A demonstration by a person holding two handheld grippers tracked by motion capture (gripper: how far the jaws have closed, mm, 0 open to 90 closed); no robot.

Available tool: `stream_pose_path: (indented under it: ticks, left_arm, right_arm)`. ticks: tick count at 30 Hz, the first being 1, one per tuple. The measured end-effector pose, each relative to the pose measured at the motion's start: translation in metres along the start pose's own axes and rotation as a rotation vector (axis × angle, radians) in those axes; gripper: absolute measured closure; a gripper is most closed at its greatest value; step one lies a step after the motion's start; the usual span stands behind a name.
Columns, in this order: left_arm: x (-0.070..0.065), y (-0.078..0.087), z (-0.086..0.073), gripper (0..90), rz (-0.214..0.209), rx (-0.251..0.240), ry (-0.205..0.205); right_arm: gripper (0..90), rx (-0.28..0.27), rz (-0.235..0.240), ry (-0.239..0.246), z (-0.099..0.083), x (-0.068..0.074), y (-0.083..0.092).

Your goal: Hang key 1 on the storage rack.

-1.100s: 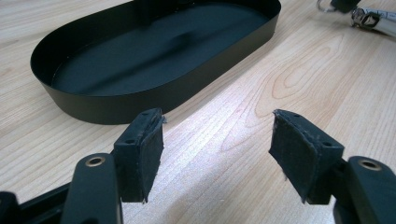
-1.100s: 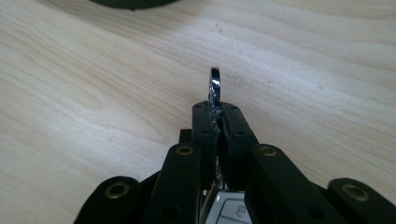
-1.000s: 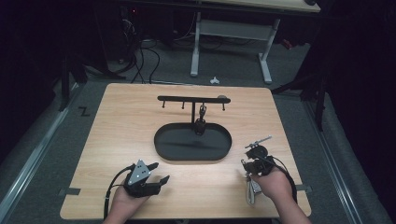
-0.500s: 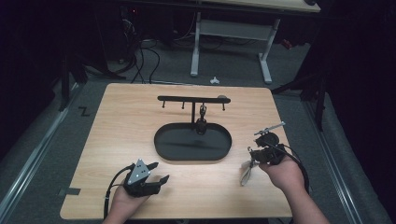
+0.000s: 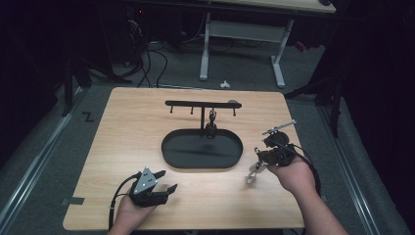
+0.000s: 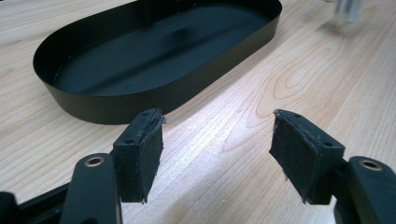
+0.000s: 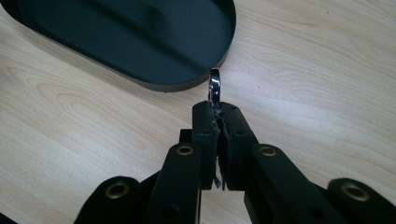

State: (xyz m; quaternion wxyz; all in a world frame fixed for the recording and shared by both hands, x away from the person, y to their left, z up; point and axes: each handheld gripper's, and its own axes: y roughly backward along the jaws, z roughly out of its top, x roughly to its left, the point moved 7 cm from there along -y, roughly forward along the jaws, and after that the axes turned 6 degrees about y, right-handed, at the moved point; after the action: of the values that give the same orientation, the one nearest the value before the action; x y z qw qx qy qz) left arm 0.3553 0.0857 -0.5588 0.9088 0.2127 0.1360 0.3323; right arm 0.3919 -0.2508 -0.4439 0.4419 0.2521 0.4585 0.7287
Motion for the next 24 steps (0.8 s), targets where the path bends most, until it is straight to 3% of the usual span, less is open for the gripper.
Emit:
stream_pose_path:
  ticks: [8,13,24]
  left_arm:
    - [0.001,0.001,0.001,34.4,-0.005,-0.008,0.012]
    - [-0.003,-0.002,0.000,34.2,-0.006,0.010,-0.018]
    - [0.002,0.001,0.001,33.8,0.002,-0.006,-0.001]
  right_arm:
    - [86.4,-0.011,0.002,0.013,0.014,0.005,0.000]
    - [86.4,-0.018,0.004,0.022,0.026,0.008,0.000]
    - [86.3,-0.023,0.003,0.031,0.047,0.015,-0.001]
